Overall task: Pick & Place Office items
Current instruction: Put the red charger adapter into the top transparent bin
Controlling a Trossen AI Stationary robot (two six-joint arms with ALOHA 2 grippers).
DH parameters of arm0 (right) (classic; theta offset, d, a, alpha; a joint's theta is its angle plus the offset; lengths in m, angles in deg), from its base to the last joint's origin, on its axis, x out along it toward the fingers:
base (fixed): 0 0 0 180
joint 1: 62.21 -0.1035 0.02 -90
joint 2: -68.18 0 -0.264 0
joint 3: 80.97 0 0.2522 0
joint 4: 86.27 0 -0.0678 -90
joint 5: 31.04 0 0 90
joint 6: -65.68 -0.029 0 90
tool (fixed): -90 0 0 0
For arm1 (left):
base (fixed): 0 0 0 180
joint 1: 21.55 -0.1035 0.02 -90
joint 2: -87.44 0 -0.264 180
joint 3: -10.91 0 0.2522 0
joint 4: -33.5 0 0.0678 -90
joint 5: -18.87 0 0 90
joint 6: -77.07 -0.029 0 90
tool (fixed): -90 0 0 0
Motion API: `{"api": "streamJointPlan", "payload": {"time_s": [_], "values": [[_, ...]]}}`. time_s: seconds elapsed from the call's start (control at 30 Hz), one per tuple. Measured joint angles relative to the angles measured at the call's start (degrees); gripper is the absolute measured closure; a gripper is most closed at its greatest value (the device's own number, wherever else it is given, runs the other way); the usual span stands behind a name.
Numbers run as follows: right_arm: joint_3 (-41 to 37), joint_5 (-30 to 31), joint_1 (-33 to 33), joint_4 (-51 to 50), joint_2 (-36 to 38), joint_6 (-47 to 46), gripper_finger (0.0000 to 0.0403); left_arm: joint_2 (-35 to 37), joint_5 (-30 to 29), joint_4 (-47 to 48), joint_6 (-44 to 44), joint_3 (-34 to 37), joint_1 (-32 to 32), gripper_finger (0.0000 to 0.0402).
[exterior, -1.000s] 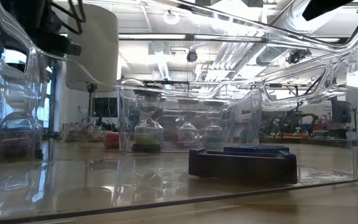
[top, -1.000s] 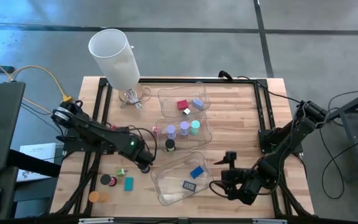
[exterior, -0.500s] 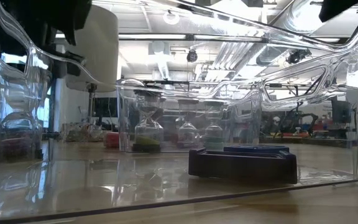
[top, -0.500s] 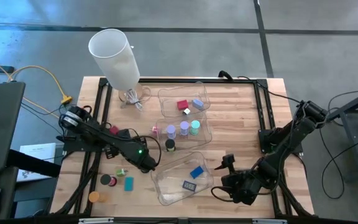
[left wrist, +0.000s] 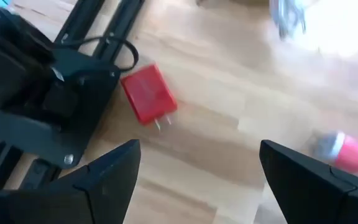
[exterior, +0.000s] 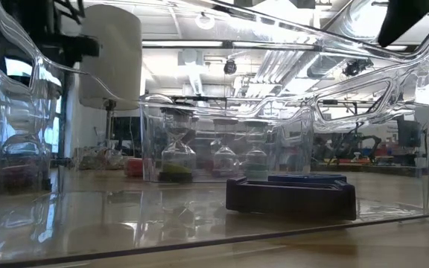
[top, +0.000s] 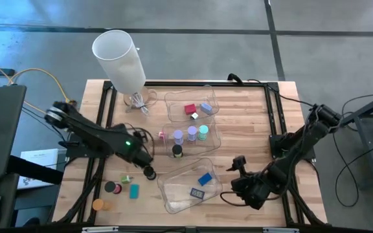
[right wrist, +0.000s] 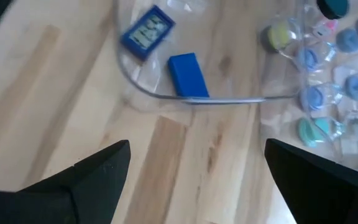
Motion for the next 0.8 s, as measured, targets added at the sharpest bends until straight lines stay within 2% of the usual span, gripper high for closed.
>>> {"api": "streamJointPlan", "payload": {"time_s": [0.1,0.27,0.47,0.63,0.8], "values": [[0.0,0.03,1.35,-0.99,0.33,0.01,0.004,6.72,-0.74,0.11,1.84,4.61,-0.15,0.008],[0.0,-0.04,2.86,-1.49,0.26,0.02,0.0041,13.08,3.13,-0.03,3.52,11.7,-2.07,0.008],[0.0,-0.06,4.63,-1.34,0.26,0.46,0.0041,11.05,0.12,-4.54,3.28,13.91,-6.86,0.008],[-1.12,-0.59,4.85,-0.51,0.26,0.78,0.0041,7.17,0.77,-6.43,3.96,13.91,-8.49,0.008],[-2.57,-5.78,4.85,-0.04,0.26,0.74,0.0041,2.39,0.11,-9.95,4.32,13.91,-9.51,0.008]]}}
